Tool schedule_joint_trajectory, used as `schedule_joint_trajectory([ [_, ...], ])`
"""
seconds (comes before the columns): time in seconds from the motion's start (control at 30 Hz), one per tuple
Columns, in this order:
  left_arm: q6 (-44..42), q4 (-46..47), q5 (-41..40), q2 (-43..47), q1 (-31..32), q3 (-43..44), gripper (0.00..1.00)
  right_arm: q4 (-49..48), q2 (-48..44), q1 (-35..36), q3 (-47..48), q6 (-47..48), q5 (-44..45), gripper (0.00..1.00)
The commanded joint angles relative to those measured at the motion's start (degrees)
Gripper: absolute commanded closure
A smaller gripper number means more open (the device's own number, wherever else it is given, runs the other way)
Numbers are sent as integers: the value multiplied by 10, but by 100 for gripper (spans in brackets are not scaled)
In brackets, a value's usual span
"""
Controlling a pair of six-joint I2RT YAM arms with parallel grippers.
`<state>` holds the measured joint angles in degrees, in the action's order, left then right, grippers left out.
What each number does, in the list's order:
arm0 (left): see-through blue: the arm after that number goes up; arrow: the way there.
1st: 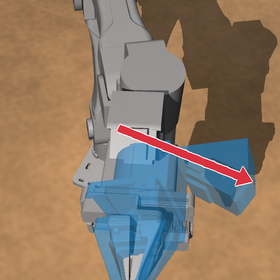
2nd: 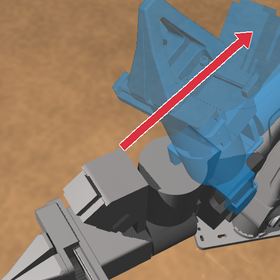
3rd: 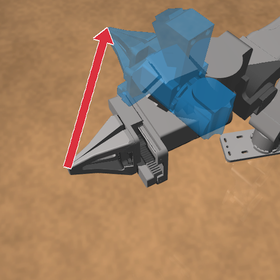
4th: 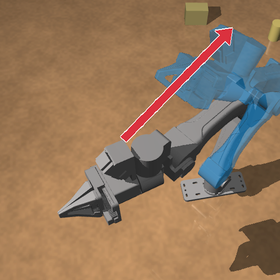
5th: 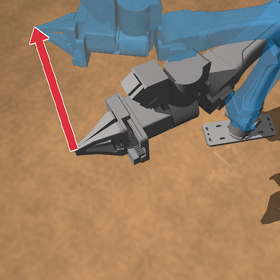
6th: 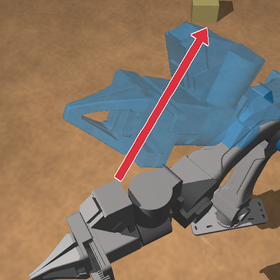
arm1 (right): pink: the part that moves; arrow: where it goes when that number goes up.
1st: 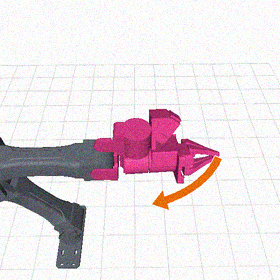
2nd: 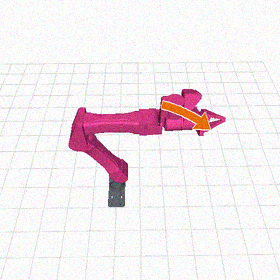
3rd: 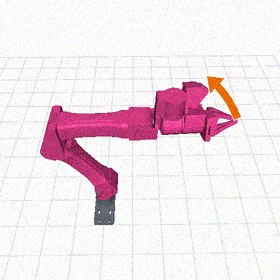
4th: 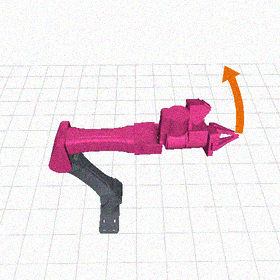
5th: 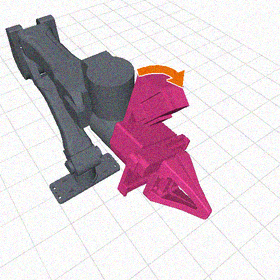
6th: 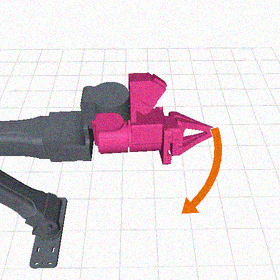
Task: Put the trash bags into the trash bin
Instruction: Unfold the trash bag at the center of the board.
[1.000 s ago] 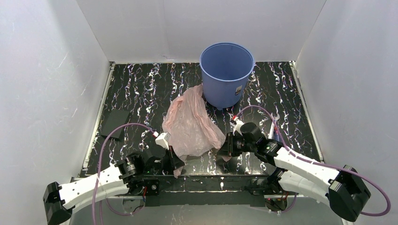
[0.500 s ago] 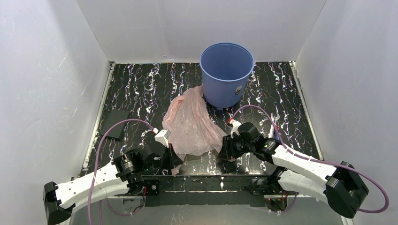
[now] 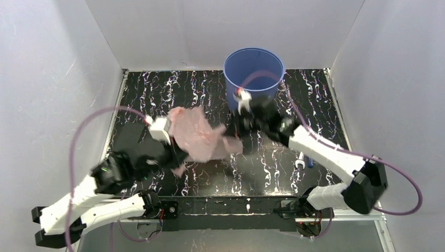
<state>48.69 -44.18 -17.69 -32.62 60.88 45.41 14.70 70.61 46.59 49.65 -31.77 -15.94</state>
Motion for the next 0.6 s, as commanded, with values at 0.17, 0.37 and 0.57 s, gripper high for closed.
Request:
schedule_joint_trajectory([
  [0.17,-355,-95,58,-240,0,780,100,117,201,27,837,118,-137,99],
  [0.37,63,-20,22,-27,4,50,100,39,-67,46,25,51,31,99],
  [0.57,176,-24,-27,-3,59,-83,100,63,-159,48,-43,8,98,99],
])
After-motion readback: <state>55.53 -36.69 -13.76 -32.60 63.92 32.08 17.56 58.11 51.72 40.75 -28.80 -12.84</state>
